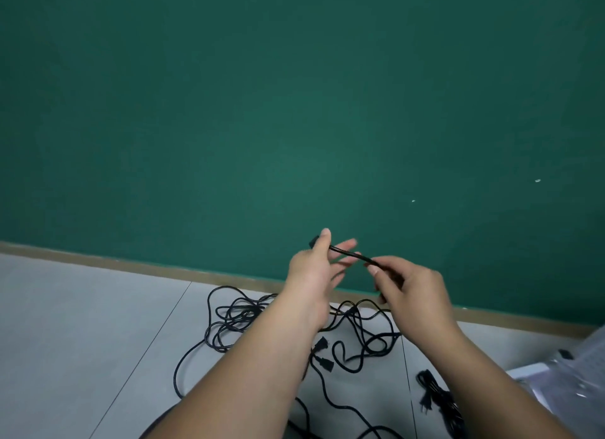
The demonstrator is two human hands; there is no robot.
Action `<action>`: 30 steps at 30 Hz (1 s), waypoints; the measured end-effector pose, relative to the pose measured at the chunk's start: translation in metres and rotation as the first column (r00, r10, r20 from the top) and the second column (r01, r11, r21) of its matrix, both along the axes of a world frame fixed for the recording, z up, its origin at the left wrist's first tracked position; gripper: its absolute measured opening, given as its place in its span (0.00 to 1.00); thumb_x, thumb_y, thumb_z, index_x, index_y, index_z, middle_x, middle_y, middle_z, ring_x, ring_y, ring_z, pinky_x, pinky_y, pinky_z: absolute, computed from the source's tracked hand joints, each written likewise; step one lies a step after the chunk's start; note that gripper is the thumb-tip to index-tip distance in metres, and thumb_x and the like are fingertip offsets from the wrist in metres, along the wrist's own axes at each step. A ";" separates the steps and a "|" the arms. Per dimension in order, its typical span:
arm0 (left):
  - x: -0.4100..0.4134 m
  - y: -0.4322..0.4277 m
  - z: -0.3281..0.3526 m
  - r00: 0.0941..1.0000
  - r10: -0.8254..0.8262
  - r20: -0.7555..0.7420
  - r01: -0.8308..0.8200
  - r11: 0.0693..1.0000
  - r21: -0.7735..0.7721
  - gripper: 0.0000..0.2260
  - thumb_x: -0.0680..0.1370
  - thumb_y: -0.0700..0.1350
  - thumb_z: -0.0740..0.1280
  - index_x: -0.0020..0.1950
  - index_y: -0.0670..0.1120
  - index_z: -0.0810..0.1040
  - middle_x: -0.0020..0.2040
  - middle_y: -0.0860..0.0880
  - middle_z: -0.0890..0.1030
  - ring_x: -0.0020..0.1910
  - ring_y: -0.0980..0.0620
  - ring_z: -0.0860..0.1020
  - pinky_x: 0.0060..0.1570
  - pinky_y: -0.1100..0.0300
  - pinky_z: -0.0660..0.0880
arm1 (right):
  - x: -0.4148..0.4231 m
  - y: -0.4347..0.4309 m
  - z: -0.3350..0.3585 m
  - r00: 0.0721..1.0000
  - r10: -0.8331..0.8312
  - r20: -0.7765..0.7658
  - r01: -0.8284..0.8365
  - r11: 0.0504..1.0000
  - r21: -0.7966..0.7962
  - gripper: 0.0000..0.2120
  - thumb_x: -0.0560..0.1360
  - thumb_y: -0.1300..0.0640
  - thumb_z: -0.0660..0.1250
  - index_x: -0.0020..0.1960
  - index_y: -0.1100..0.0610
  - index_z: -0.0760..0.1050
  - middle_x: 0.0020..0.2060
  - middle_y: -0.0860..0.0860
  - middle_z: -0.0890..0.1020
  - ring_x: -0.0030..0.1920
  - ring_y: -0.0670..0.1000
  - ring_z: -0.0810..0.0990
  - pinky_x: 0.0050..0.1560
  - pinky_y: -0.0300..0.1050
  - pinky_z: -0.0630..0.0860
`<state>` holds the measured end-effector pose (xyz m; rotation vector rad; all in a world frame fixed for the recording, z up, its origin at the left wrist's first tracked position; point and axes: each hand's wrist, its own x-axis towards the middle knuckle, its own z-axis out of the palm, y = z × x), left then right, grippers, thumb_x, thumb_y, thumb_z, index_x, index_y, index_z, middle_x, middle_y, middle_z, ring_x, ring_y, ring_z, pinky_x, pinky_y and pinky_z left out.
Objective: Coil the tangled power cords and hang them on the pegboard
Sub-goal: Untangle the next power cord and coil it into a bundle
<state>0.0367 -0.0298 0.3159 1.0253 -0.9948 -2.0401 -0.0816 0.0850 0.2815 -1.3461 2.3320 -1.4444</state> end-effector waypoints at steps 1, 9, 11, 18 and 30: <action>-0.001 -0.007 -0.007 0.990 0.030 0.140 -0.024 0.999 -0.043 0.25 0.83 0.61 0.66 0.70 0.42 0.72 0.64 0.45 0.85 0.61 0.44 0.85 0.69 0.44 0.75 | -0.002 -0.002 0.001 1.000 -0.005 -0.014 0.005 0.999 -0.035 0.04 0.81 0.51 0.72 0.54 0.44 0.86 0.33 0.43 0.84 0.33 0.45 0.82 0.39 0.46 0.80; -0.011 -0.010 -0.031 0.819 -0.090 0.567 0.540 0.452 -0.710 0.14 0.86 0.58 0.61 0.68 0.57 0.77 0.59 0.57 0.83 0.56 0.56 0.81 0.59 0.54 0.77 | -0.025 -0.010 0.006 0.987 0.036 -0.157 -0.028 0.998 0.051 0.07 0.80 0.53 0.72 0.56 0.45 0.86 0.41 0.41 0.85 0.42 0.42 0.82 0.45 0.42 0.79; -0.015 -0.010 -0.037 0.728 -0.093 0.679 0.653 0.392 -0.647 0.16 0.87 0.58 0.59 0.71 0.55 0.75 0.58 0.55 0.83 0.57 0.53 0.80 0.58 0.53 0.76 | -0.031 -0.013 0.008 0.992 0.020 -0.125 -0.011 0.997 0.071 0.08 0.78 0.54 0.74 0.54 0.44 0.83 0.35 0.42 0.81 0.37 0.43 0.79 0.37 0.35 0.72; -0.020 -0.038 -0.036 0.925 0.106 0.364 0.190 0.703 -0.686 0.13 0.87 0.52 0.63 0.44 0.53 0.80 0.26 0.57 0.69 0.26 0.52 0.65 0.30 0.58 0.62 | -0.065 -0.010 0.002 0.909 0.246 0.337 -0.324 0.925 0.197 0.05 0.81 0.50 0.73 0.49 0.51 0.82 0.31 0.47 0.75 0.34 0.49 0.71 0.43 0.49 0.70; -0.024 -0.014 -0.043 0.862 -0.329 0.384 0.497 0.694 -0.521 0.12 0.89 0.49 0.59 0.53 0.47 0.78 0.40 0.50 0.83 0.32 0.53 0.72 0.32 0.58 0.68 | -0.032 -0.020 0.033 0.528 0.416 0.740 -0.173 0.906 -0.386 0.09 0.86 0.55 0.63 0.58 0.57 0.80 0.34 0.51 0.73 0.31 0.49 0.67 0.33 0.42 0.74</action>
